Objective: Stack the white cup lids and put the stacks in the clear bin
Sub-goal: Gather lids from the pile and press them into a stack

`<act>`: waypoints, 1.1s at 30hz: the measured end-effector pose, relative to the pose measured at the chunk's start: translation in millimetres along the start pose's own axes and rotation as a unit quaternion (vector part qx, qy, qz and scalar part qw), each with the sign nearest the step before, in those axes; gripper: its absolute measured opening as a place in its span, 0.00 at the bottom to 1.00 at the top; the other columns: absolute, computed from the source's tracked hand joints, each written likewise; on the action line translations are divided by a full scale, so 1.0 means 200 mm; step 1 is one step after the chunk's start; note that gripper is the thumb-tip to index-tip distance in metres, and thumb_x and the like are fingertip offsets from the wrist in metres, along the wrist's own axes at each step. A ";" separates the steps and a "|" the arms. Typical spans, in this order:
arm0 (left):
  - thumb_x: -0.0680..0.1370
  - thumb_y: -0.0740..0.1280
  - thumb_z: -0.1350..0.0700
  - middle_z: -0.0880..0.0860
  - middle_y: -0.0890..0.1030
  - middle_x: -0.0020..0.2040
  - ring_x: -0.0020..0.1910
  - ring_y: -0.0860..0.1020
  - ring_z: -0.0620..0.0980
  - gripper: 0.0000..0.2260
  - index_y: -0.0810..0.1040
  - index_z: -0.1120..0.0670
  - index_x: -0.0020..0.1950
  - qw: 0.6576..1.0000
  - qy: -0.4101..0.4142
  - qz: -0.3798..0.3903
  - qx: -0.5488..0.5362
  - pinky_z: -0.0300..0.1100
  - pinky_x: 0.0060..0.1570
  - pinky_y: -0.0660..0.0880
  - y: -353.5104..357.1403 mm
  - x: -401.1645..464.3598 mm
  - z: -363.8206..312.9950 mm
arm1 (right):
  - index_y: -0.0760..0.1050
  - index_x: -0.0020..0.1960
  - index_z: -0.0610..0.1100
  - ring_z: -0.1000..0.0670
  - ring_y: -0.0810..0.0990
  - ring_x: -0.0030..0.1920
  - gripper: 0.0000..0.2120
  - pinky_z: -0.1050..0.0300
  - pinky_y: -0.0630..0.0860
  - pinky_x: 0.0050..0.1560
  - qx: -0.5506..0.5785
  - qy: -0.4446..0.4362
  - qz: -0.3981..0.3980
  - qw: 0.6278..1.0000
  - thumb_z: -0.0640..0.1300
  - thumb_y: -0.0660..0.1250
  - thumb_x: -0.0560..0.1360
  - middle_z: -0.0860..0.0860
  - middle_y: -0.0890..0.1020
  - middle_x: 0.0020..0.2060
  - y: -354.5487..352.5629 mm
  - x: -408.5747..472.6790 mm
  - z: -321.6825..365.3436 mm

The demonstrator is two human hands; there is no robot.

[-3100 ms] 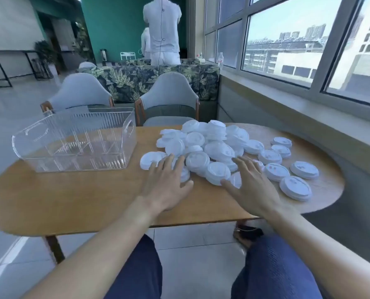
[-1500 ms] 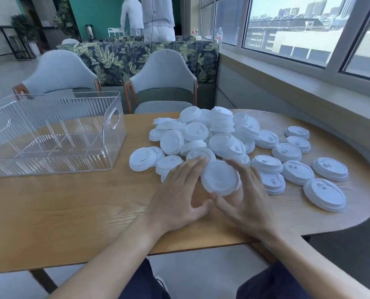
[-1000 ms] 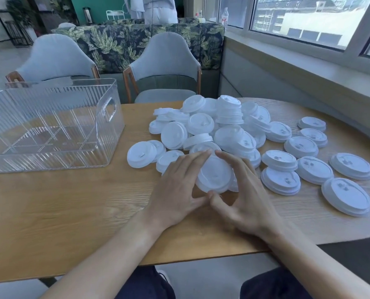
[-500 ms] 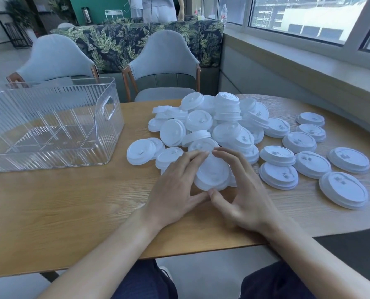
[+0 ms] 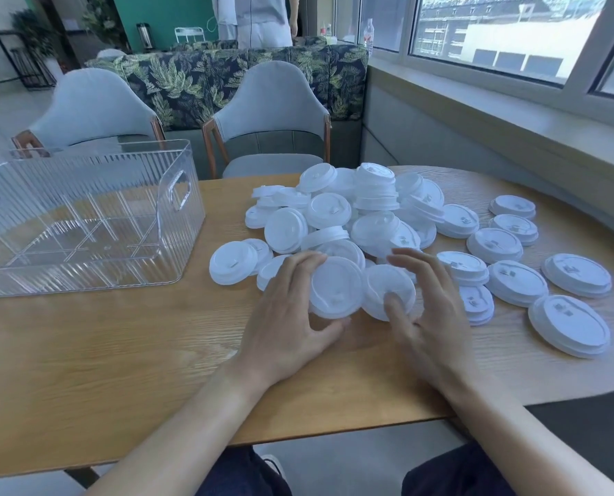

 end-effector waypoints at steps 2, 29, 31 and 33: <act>0.70 0.79 0.41 0.42 0.67 0.71 0.71 0.67 0.40 0.38 0.67 0.49 0.75 1.000 -0.010 -0.011 -0.005 0.26 0.67 0.62 -0.01 0.00 0.00 | 0.75 0.66 0.47 0.52 0.69 0.68 0.24 0.50 0.67 0.69 -0.049 0.036 -0.009 0.998 0.54 0.64 0.72 0.55 0.76 0.65 -0.02 0.00 -0.02; 0.72 0.68 0.42 0.42 0.68 0.72 0.72 0.68 0.42 0.34 0.66 0.50 0.76 0.998 -0.025 -0.043 -0.046 0.46 0.68 0.70 -0.05 -0.02 -0.03 | 0.69 0.71 0.51 0.53 0.69 0.65 0.35 0.56 0.69 0.64 -0.130 0.060 0.109 0.984 0.64 0.68 0.68 0.58 0.74 0.64 -0.05 -0.09 0.05; 0.72 0.68 0.41 0.42 0.68 0.72 0.72 0.68 0.43 0.34 0.65 0.50 0.76 0.998 -0.026 -0.042 -0.048 0.47 0.68 0.70 -0.05 -0.02 -0.04 | 0.69 0.71 0.52 0.53 0.69 0.64 0.35 0.56 0.68 0.65 -0.125 0.048 0.113 0.985 0.65 0.67 0.68 0.59 0.74 0.63 -0.05 -0.10 0.07; 0.72 0.68 0.41 0.43 0.69 0.72 0.72 0.68 0.43 0.35 0.65 0.49 0.77 0.998 -0.019 -0.041 -0.049 0.47 0.68 0.70 -0.06 -0.02 -0.04 | 0.70 0.71 0.52 0.54 0.69 0.64 0.35 0.55 0.69 0.65 -0.116 0.030 0.116 0.986 0.65 0.68 0.68 0.60 0.75 0.62 -0.05 -0.11 0.09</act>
Point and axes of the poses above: each hand's wrist, its own x-axis towards the middle knuckle, its own y-axis out of the palm, z = x × y, the point moved 2 cm from there along x, towards the middle knuckle
